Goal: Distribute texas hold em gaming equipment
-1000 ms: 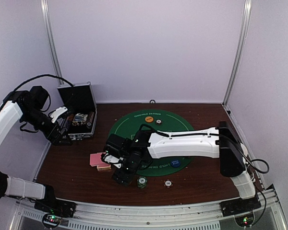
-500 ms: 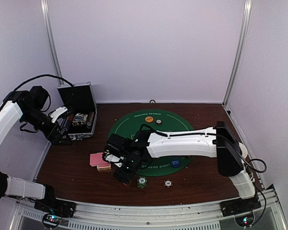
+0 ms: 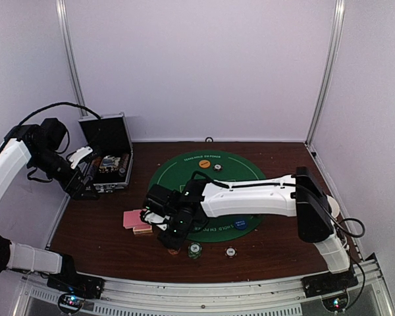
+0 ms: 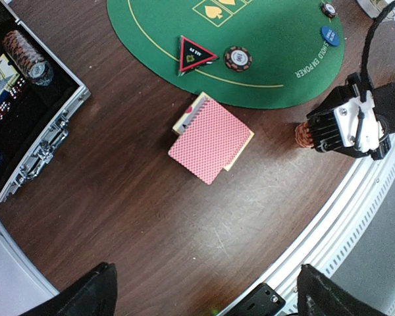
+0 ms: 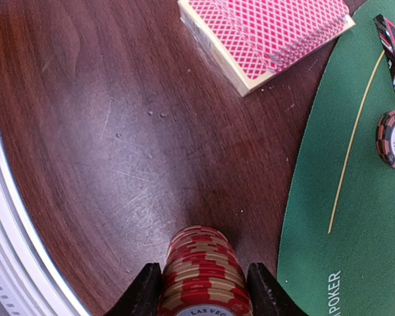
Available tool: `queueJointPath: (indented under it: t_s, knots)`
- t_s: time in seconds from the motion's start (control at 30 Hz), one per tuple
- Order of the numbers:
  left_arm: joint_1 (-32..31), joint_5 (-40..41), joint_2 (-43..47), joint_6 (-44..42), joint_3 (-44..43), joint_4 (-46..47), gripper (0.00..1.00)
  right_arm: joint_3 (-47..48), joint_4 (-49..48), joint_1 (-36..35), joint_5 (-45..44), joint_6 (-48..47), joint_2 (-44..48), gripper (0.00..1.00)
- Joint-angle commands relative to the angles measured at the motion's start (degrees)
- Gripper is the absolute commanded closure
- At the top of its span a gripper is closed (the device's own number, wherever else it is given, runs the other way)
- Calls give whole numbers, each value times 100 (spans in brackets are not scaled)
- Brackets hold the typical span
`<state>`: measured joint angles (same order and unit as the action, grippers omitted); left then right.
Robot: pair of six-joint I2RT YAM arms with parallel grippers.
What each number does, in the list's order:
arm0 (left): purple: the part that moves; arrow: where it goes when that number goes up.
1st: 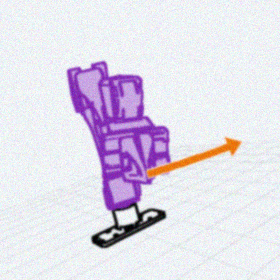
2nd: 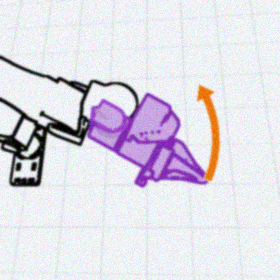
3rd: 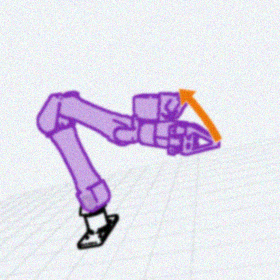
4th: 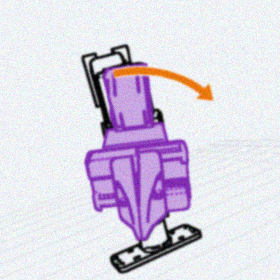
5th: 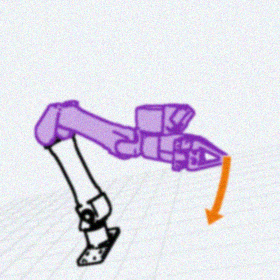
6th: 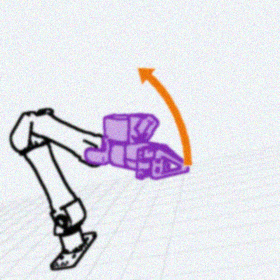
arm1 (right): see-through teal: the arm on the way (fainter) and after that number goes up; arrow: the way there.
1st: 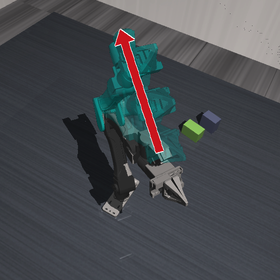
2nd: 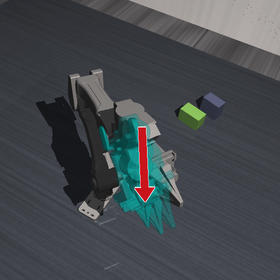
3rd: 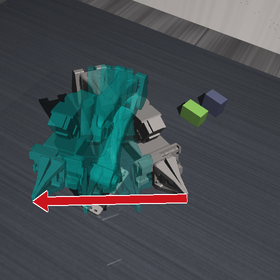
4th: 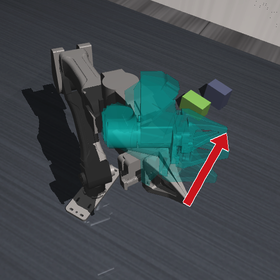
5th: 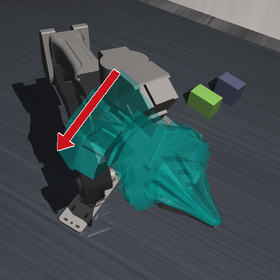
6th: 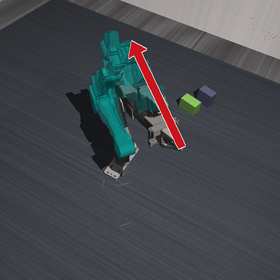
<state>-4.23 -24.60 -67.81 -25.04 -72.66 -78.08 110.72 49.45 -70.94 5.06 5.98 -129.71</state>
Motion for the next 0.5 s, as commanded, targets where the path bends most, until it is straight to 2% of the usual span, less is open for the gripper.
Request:
queueJointPath:
  t_s: [0.0, 0.47]
  knots:
    - [-32, -71, 26, -87, -77, -10, 2, 20, -14, 40, -45, 10, 156, 60]
    - [-25, -78, 29, -72, -81, -6, 2, 313, 374, 92, -216, -95, 716, 61]
